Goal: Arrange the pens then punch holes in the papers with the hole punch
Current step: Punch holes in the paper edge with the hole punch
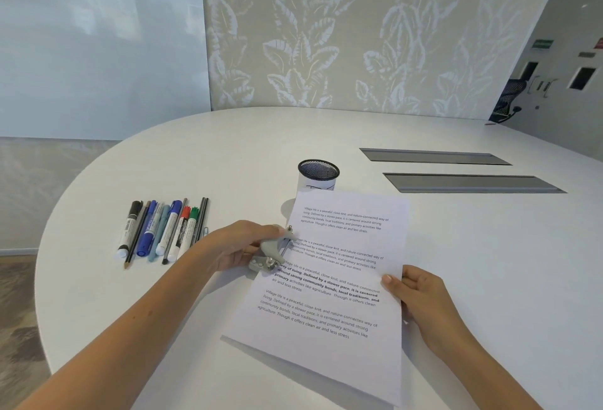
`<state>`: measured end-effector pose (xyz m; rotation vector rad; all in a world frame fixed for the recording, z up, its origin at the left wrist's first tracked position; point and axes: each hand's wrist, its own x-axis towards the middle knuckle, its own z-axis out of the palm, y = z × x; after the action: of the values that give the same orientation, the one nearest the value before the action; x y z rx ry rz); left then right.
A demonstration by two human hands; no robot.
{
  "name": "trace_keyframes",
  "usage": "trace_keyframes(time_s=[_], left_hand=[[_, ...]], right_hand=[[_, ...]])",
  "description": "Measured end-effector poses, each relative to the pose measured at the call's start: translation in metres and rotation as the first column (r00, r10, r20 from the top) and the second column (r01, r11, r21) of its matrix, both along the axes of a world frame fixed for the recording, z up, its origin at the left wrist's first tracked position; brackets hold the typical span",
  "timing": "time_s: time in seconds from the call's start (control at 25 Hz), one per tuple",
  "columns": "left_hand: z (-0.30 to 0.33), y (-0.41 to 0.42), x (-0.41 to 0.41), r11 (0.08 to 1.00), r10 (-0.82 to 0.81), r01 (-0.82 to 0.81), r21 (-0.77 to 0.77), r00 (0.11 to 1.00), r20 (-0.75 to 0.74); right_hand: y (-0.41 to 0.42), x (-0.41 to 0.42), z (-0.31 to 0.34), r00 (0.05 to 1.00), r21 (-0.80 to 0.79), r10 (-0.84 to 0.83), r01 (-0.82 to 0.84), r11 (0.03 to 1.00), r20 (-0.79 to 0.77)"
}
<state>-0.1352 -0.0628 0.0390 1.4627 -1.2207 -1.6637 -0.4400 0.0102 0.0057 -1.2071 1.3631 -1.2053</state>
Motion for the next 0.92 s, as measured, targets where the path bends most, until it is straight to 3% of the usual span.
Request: trace_keyframes(time_s=[0.24,0.44,0.6,0.8,0.92], left_hand=[[-0.007,0.002,0.005,0.998,0.059,-0.065,-0.027,0.979,-0.196],[-0.012,0.002,0.009,0.977,0.207,-0.208,0.042,0.890,-0.406],[-0.010,0.001,0.010,0.972,0.232,-0.176,0.155,0.809,-0.540],[-0.006,0.007,0.009,0.963,0.261,-0.113,0.246,0.632,-0.730],[-0.008,0.010,0.011,0.974,0.219,-0.044,0.224,0.461,-0.860]], right_hand=[[-0.004,-0.019,0.003,1.000,0.008,0.019,-0.018,1.000,-0.004],[-0.009,-0.056,0.023,0.994,0.026,-0.110,0.110,0.994,0.011],[-0.013,-0.067,0.022,0.988,0.063,-0.155,0.155,0.986,-0.010],[-0.015,-0.065,0.019,0.991,0.080,-0.133,0.134,0.988,-0.022],[-0.017,-0.066,0.018,0.989,0.083,-0.142,0.144,0.986,-0.029]])
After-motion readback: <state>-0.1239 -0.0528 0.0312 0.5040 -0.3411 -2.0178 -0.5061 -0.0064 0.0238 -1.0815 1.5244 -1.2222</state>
